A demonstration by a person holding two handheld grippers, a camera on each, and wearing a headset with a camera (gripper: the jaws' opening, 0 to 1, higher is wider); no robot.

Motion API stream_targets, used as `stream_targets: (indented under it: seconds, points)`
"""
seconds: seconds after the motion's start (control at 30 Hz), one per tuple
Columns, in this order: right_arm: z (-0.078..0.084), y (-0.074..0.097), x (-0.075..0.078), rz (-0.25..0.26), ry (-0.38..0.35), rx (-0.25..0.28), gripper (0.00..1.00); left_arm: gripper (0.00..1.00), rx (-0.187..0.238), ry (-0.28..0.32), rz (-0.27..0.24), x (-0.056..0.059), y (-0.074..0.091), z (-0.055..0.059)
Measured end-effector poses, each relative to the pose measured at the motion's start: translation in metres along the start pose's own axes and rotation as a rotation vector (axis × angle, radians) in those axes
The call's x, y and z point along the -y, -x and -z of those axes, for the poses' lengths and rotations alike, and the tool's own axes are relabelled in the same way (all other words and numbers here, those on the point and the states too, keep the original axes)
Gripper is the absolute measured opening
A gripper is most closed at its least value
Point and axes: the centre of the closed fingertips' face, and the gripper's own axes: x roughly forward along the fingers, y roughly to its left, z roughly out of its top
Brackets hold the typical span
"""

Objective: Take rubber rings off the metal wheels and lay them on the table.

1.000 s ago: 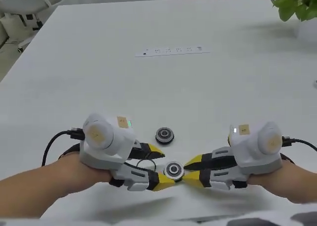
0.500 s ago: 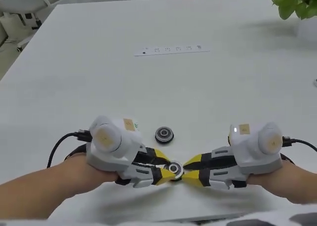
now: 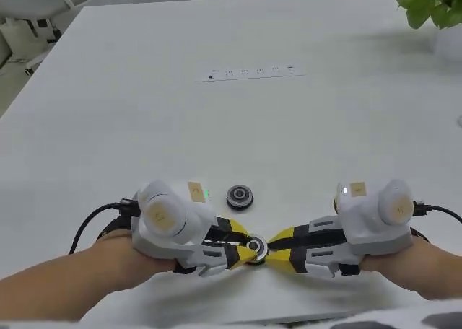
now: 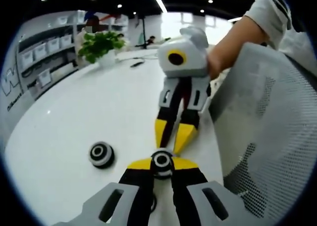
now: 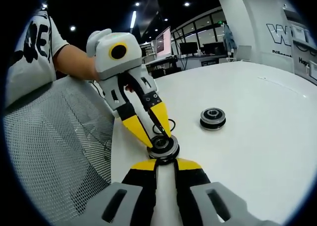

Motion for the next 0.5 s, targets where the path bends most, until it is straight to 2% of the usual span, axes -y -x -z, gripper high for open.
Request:
stream_targets:
  seconds: [0.13, 0.2, 0.27, 0.33, 0.37, 0.43, 0.5]
  points:
    - [0.0006, 0.0014, -0.0017, 0.006, -0.033, 0.002, 0.1, 0.13, 0.002, -0.019, -0.031, 0.0014, -0.0014, -0.0014]
    - [0.0008, 0.0022, -0.0015, 0.007, -0.05, 0.002, 0.07, 0.13, -0.003, -0.019, -0.032, -0.0015, -0.0028, 0.0]
    - [0.0017, 0.0034, -0.0007, 0.012, -0.105, 0.001, 0.03, 0.13, 0.001, -0.015, -0.034, -0.0035, -0.0032, 0.001]
    - [0.0013, 0.0039, 0.0, 0.016, -0.107, 0.005, 0.01, 0.13, 0.002, -0.017, -0.037, -0.0047, -0.004, 0.0018]
    - [0.0011, 0.0042, -0.0001, 0.017, -0.113, 0.007, 0.01, 0.13, -0.006, -0.045, -0.041, -0.0054, -0.0052, 0.0019]
    - [0.0006, 0.0044, -0.0001, 0.02, -0.141, 0.013, 0.0, 0.13, -0.012, -0.06, -0.044, -0.0063, -0.0068, 0.0017]
    - [0.0002, 0.0055, 0.0005, 0.019, -0.209, 0.033, 0.0, 0.13, -0.012, -0.06, -0.049, -0.0081, -0.0079, 0.0018]
